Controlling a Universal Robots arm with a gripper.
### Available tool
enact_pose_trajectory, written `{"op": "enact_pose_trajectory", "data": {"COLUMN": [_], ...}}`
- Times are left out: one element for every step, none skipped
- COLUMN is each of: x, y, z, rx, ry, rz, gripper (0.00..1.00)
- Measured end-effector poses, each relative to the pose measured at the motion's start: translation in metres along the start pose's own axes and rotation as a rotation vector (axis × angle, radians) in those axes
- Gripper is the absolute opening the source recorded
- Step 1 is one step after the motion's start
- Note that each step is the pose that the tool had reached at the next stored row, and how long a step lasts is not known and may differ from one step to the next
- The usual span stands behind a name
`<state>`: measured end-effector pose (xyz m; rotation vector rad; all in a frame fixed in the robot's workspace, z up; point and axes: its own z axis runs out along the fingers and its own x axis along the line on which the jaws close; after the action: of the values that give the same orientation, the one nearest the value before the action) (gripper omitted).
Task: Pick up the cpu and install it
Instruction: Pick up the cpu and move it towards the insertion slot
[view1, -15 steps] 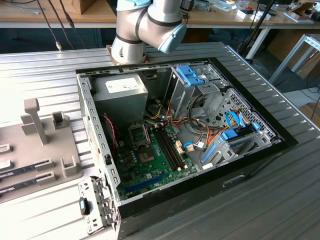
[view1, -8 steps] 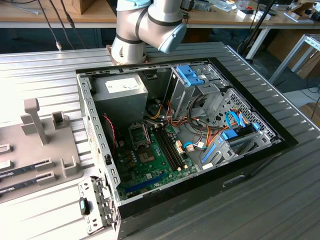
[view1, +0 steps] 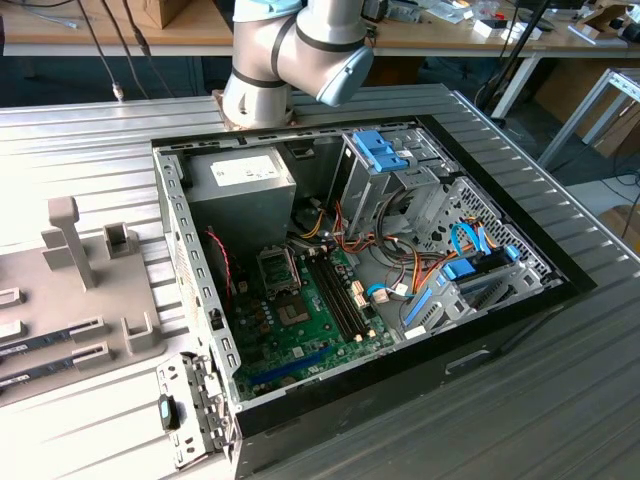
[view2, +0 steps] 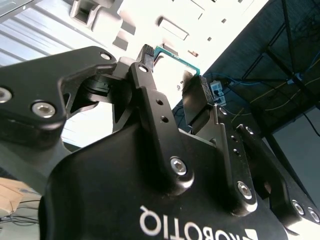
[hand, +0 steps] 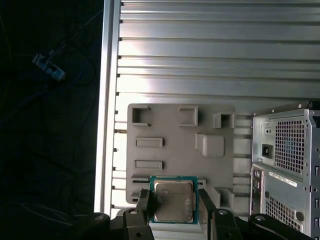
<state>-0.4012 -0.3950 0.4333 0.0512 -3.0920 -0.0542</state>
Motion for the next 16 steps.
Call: {"op": "enact_pose_trajectory", "data": {"x": [-0.0007, -0.0012, -0.0018, -0.0026, -0.0032, -0.0040, -0.0047, -0.0053, -0.0060, -0.0070, -0.0079, -0.0085, -0.0095, -0.0106, -0.0112, -0.0123], "y": [0.0000, 0.0000, -0.0001, -0.0001, -0.0001, -0.0001, -0.0001, -0.0002, -0.0002, -0.0002, -0.0002, -0.0003, -0.0003, -0.0003, -0.0004, -0.0004], "z": [-0.0001, -0.0001, -0.0001, -0.0001, -0.0001, -0.0002, -0.0002, -0.0002, -0.0002, -0.0003, -0.0003, -0.0004, -0.0004, -0.0004, -0.0005, -0.0005], "rx": [0.0000, 0.0000, 0.0000, 0.0000, 0.0000, 0.0000, 0.0000, 0.0000, 0.0000, 0.0000, -0.0001, 0.0000, 0.0000, 0.0000, 0.0000, 0.0000], "ry": [0.0000, 0.0001, 0.0000, -0.0001, 0.0000, 0.0000, 0.0001, 0.0000, 0.0000, 0.0000, -0.0001, 0.0000, 0.0000, 0.0000, 0.0000, 0.0000], "rz": [0.000, 0.000, 0.000, 0.000, 0.000, 0.000, 0.000, 0.000, 0.000, 0.000, 0.000, 0.000, 0.000, 0.000, 0.000, 0.000], "gripper": [0.47, 0.47, 0.47, 0.47, 0.47, 0.47, 0.47, 0.47, 0.47, 0.47, 0.47, 0.47, 0.47, 0.47, 0.47, 0.47]}}
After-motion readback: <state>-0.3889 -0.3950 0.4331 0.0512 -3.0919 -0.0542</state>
